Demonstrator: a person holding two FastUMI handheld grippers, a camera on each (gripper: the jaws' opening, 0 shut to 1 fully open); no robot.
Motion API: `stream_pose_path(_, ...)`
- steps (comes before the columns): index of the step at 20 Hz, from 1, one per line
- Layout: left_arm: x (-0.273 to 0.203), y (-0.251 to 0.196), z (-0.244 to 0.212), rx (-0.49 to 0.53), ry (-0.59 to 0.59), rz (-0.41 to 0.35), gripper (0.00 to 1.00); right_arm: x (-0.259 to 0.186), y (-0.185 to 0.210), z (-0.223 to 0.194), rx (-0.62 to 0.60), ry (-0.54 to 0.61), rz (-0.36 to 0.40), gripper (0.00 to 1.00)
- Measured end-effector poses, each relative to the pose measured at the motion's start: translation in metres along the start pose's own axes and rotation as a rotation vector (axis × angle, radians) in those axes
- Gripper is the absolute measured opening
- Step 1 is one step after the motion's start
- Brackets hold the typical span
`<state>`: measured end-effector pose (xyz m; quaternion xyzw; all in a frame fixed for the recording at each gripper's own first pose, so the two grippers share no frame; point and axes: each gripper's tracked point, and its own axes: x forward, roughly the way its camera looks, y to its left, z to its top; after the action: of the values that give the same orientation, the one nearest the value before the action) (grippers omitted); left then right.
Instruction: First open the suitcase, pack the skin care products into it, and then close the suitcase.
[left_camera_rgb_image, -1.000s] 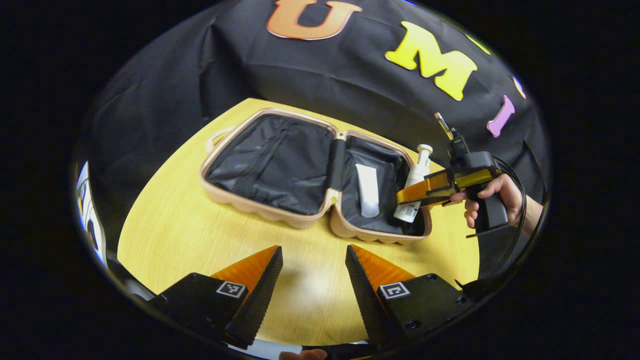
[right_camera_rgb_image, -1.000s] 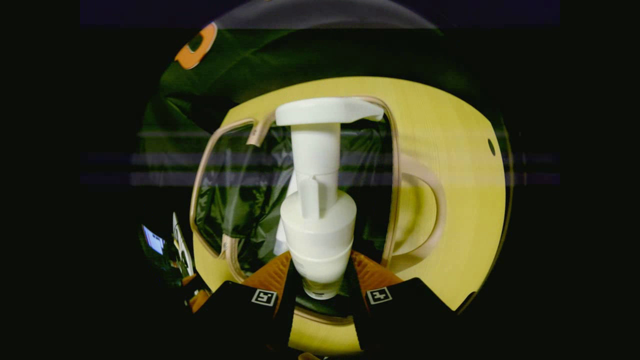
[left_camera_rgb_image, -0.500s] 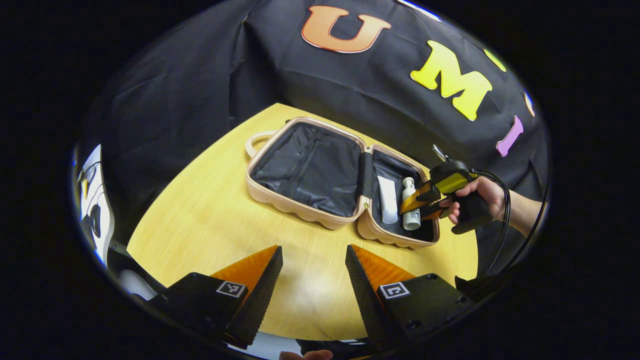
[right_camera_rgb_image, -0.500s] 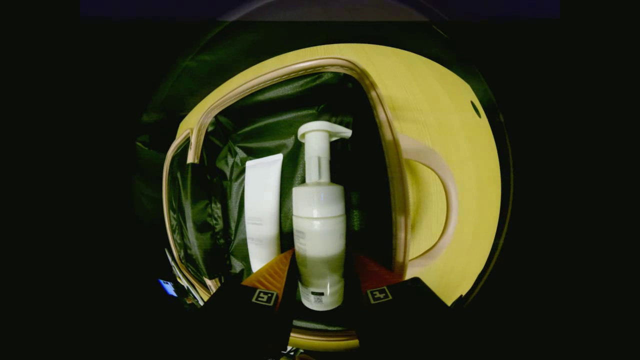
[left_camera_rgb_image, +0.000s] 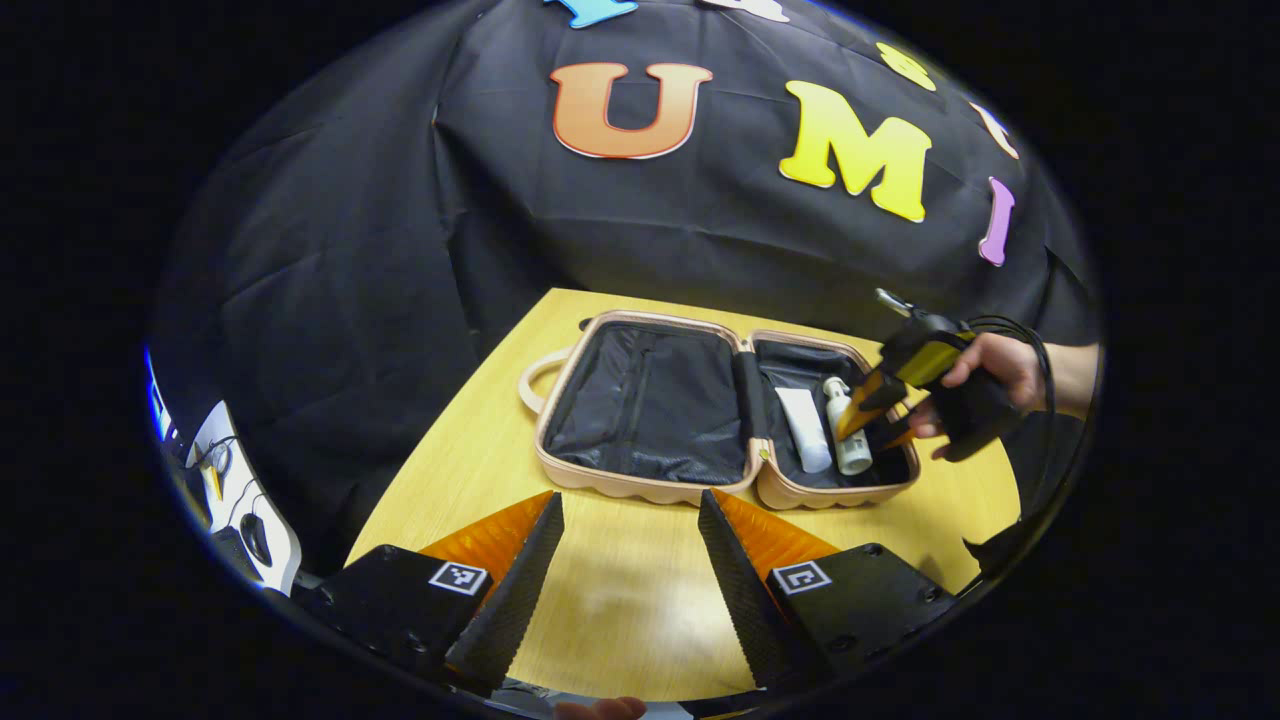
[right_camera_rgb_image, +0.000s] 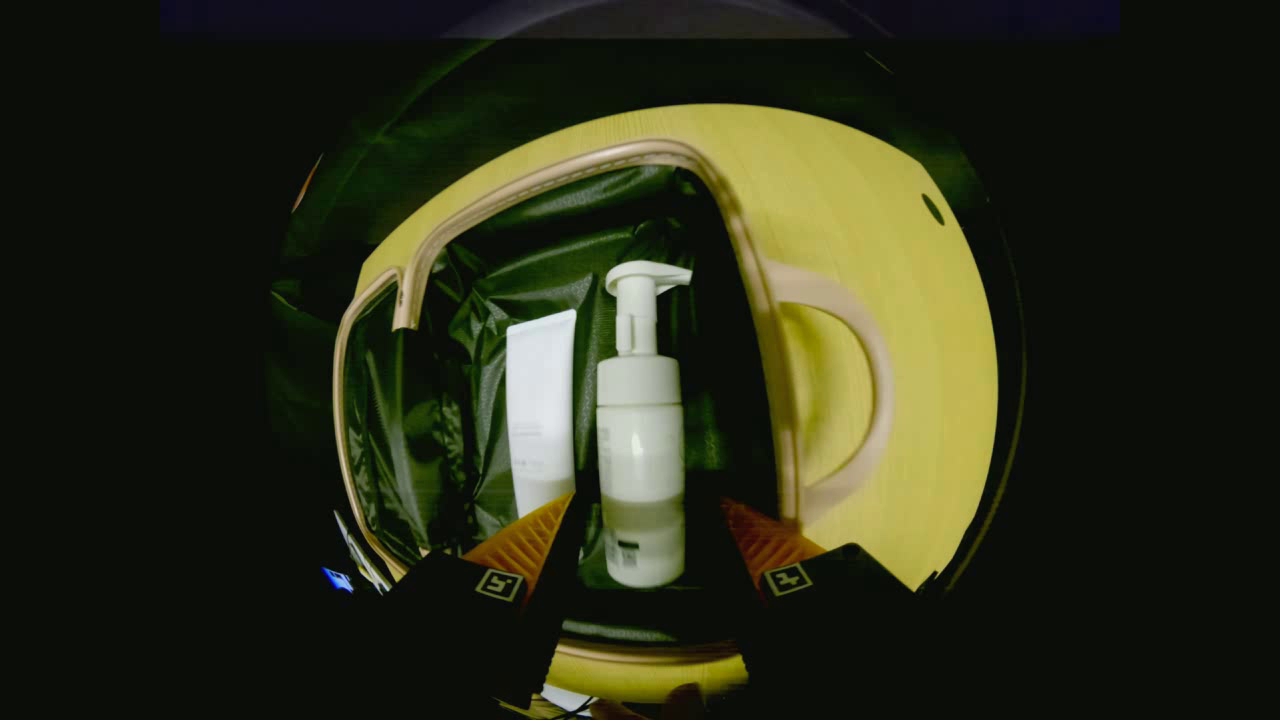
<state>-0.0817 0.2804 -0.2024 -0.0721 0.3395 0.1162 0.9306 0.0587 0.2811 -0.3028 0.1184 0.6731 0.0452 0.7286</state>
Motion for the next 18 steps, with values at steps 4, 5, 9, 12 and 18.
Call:
stream_pose_path(4, 0.028, 0.043, 0.021, -0.112, -0.061, -0.037, 0.87, -0.063, 0.011, -0.031, -0.092, -0.111, 0.16, 0.72)
stream_pose_path(5, 0.04, 0.052, 0.025, -0.147, -0.073, -0.066, 0.88, -0.077, 0.008, -0.038, -0.136, -0.151, 0.185, 0.72)
stream_pose_path(9, 0.097, 0.084, 0.039, -0.321, -0.097, -0.199, 0.91, -0.141, 0.009, -0.056, -0.289, -0.354, 0.303, 0.72)
stream_pose_path(12, 0.14, 0.094, 0.049, -0.528, -0.097, -0.315, 0.9, -0.192, 0.011, -0.064, -0.38, -0.497, 0.361, 0.72)
stream_pose_path(18, 0.211, 0.124, 0.038, -0.8, -0.028, -0.368, 0.87, -0.239, 0.02, -0.077, -0.502, -0.624, 0.369, 0.72)
